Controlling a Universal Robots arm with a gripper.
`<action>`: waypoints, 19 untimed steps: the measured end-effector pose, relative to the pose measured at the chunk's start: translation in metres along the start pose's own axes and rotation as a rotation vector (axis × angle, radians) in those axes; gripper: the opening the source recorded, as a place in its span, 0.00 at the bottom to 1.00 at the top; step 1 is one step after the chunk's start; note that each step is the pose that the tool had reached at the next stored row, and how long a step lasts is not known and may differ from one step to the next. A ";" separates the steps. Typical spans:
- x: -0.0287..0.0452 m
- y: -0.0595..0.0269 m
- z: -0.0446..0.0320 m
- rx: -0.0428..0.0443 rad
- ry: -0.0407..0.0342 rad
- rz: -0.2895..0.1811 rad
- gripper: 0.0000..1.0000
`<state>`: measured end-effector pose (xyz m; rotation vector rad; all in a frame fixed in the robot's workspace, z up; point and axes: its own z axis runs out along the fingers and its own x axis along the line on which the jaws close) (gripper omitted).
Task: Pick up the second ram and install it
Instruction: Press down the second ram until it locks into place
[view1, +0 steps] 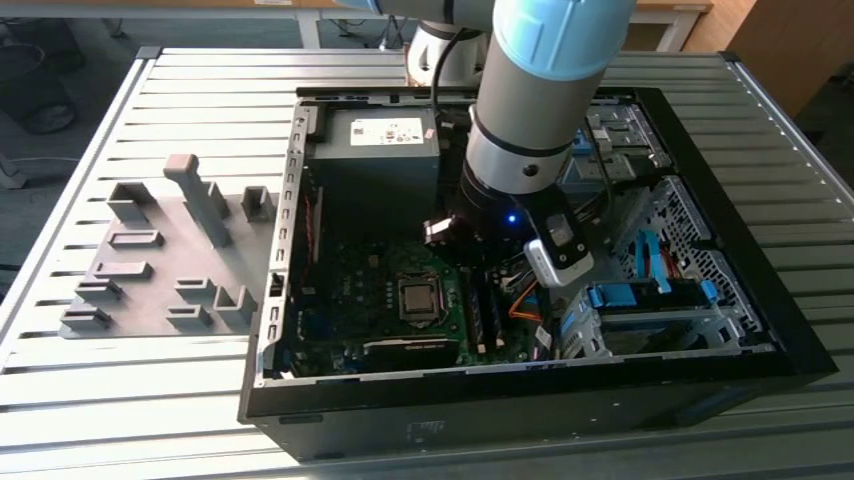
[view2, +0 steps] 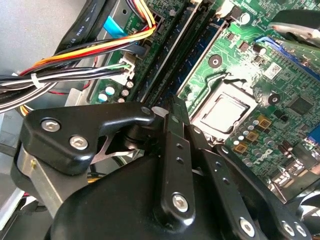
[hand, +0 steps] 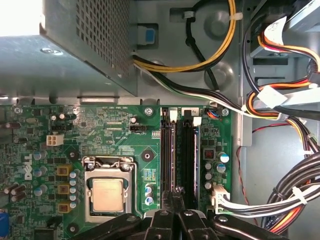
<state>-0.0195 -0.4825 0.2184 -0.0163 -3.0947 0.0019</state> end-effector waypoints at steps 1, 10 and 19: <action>-0.0001 0.0001 0.0008 -0.0003 -0.0002 0.000 0.11; -0.0002 0.0002 0.0012 -0.0033 -0.0007 0.000 0.11; 0.0010 0.0001 -0.0235 -0.0055 -0.0003 0.000 0.11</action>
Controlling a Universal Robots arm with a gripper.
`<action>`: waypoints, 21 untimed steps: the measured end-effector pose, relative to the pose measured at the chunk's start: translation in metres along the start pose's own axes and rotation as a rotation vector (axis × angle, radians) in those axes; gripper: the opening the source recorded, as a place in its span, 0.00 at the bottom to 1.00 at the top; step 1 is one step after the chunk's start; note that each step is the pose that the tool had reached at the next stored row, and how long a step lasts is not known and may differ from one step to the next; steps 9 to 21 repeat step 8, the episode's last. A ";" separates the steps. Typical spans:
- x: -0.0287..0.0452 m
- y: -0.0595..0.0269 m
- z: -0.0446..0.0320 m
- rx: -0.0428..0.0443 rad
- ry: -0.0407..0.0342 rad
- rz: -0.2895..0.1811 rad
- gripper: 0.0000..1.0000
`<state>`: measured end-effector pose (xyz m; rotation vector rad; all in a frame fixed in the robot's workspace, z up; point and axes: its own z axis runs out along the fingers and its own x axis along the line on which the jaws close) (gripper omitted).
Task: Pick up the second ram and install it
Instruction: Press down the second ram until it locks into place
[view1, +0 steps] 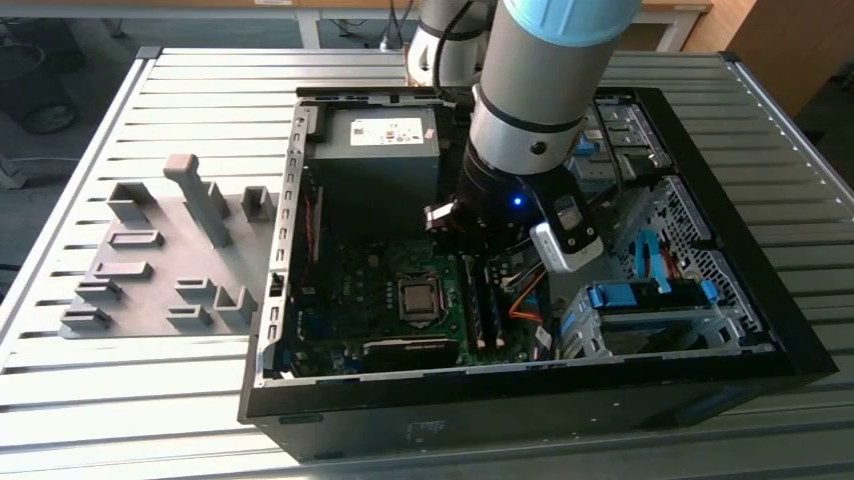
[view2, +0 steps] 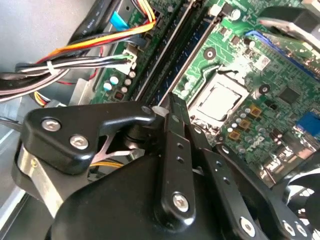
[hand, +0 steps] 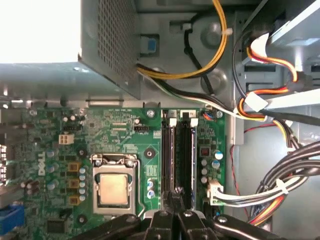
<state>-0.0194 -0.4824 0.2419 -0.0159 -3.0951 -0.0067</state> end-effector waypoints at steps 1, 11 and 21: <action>0.0000 0.0000 0.0000 0.0000 0.0001 0.000 0.11; 0.0000 0.0000 -0.0001 -0.0004 0.0001 0.000 0.11; 0.0000 0.0000 -0.0001 -0.0004 0.0001 0.000 0.11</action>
